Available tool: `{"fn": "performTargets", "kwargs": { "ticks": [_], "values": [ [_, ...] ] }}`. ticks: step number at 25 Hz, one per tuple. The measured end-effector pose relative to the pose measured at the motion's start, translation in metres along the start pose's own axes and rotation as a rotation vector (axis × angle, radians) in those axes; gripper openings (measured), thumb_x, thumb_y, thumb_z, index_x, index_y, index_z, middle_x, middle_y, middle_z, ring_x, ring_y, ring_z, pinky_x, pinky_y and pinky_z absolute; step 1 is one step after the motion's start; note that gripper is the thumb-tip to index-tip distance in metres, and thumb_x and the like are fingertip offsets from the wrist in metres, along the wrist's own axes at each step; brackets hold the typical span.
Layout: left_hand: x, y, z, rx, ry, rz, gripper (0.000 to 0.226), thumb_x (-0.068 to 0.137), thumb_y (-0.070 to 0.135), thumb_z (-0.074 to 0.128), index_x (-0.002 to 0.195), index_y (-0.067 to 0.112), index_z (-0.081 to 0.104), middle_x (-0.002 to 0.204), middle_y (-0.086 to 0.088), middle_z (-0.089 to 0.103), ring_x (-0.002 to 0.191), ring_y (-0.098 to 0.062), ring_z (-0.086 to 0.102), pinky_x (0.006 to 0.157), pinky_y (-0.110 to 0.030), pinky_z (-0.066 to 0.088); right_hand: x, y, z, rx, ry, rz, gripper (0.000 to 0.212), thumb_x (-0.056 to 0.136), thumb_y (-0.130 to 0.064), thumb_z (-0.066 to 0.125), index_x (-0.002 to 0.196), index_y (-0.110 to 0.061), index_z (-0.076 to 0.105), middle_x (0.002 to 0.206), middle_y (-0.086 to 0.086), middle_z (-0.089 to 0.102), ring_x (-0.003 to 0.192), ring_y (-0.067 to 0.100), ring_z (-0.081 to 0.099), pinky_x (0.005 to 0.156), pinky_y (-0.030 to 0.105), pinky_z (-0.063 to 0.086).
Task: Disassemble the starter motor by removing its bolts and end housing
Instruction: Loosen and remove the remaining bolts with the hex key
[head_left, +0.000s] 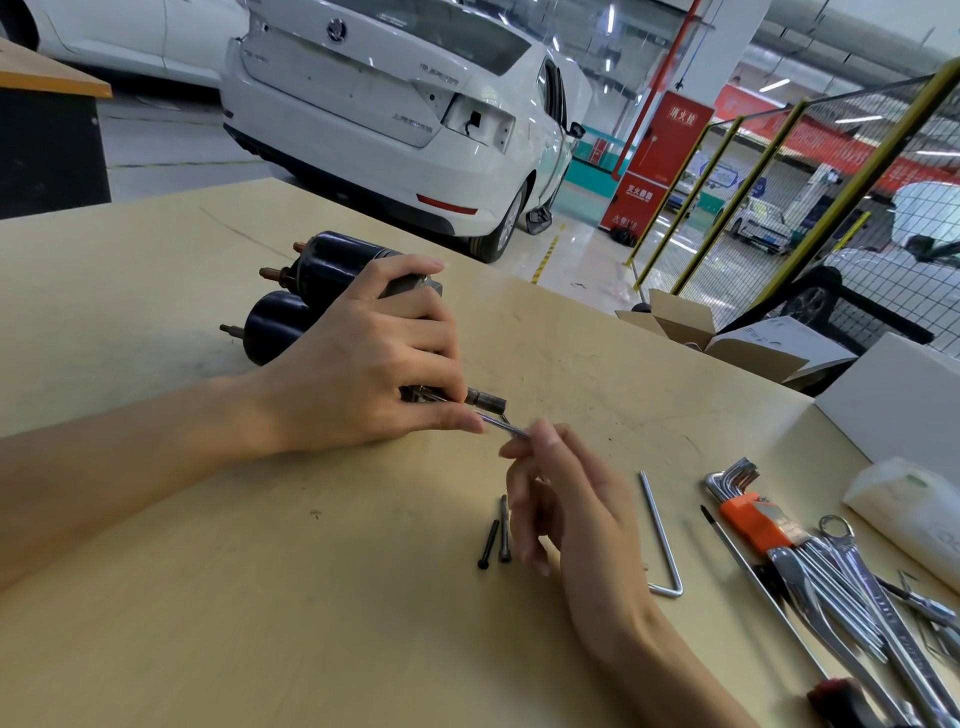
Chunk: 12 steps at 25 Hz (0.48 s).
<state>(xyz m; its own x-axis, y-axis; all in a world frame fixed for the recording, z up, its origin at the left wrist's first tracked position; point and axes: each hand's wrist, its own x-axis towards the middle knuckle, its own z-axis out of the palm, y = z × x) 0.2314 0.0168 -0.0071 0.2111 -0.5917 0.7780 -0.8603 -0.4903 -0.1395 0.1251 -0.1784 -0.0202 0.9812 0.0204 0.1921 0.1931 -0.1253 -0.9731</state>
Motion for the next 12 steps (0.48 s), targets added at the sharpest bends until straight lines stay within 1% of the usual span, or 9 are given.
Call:
{"fn": "performTargets", "kwargs": {
  "ticks": [2,4,5,7,9,12],
  "values": [
    [0.0002,0.0,0.0001,-0.001,0.001,-0.001,0.033,0.093,0.05,0.062,0.078,0.024,0.075,0.078,0.013,0.066,0.093,-0.01,0.06,0.116,-0.047,0.026,-0.0003,-0.0007,-0.0015,0.033,-0.029,-0.012,0.028,0.089,-0.036,0.048,0.085,-0.016,0.066,0.065,0.003,0.052,0.042,0.019,0.041,0.04,0.022,0.03],
    [0.0002,0.0002,0.0005,0.002,0.003,-0.003,0.031,0.091,0.049,0.065,0.077,0.024,0.075,0.078,0.013,0.066,0.093,-0.01,0.06,0.116,-0.048,0.027,0.0002,-0.0014,-0.0036,0.028,-0.02,-0.01,0.026,0.088,-0.021,0.044,0.086,-0.014,0.068,0.065,0.004,0.054,0.041,0.018,0.041,0.039,0.022,0.03],
    [0.0002,0.0005,0.0006,0.006,0.005,-0.003,0.031,0.091,0.049,0.065,0.077,0.023,0.075,0.078,0.013,0.066,0.093,-0.01,0.06,0.116,-0.048,0.027,0.0006,-0.0013,-0.0042,0.019,-0.01,-0.012,0.027,0.091,-0.014,0.042,0.086,-0.014,0.069,0.064,0.003,0.054,0.04,0.017,0.041,0.039,0.022,0.03],
    [0.0002,0.001,0.0003,0.009,0.01,-0.005,0.033,0.091,0.051,0.064,0.076,0.023,0.074,0.077,0.012,0.066,0.092,-0.011,0.06,0.116,-0.047,0.027,0.001,-0.0012,-0.0043,-0.01,0.009,-0.021,0.037,0.096,-0.002,0.038,0.086,-0.016,0.071,0.065,0.003,0.055,0.039,0.016,0.041,0.038,0.022,0.03],
    [0.0007,0.0015,0.0,-0.003,0.01,-0.009,0.036,0.092,0.052,0.062,0.075,0.023,0.075,0.077,0.012,0.067,0.092,-0.011,0.06,0.116,-0.047,0.027,0.0015,-0.0007,-0.0039,-0.045,0.015,-0.023,0.043,0.099,0.0,0.036,0.084,-0.019,0.072,0.065,0.002,0.055,0.039,0.015,0.042,0.038,0.021,0.03],
    [0.0008,0.0018,0.0006,-0.005,0.008,-0.006,0.037,0.093,0.051,0.061,0.073,0.023,0.075,0.077,0.011,0.067,0.091,-0.011,0.06,0.115,-0.048,0.027,0.0013,0.0016,-0.0026,-0.083,-0.011,-0.001,0.044,0.1,-0.001,0.035,0.084,-0.02,0.072,0.064,0.0,0.054,0.04,0.015,0.042,0.039,0.02,0.031]
  ]
}}
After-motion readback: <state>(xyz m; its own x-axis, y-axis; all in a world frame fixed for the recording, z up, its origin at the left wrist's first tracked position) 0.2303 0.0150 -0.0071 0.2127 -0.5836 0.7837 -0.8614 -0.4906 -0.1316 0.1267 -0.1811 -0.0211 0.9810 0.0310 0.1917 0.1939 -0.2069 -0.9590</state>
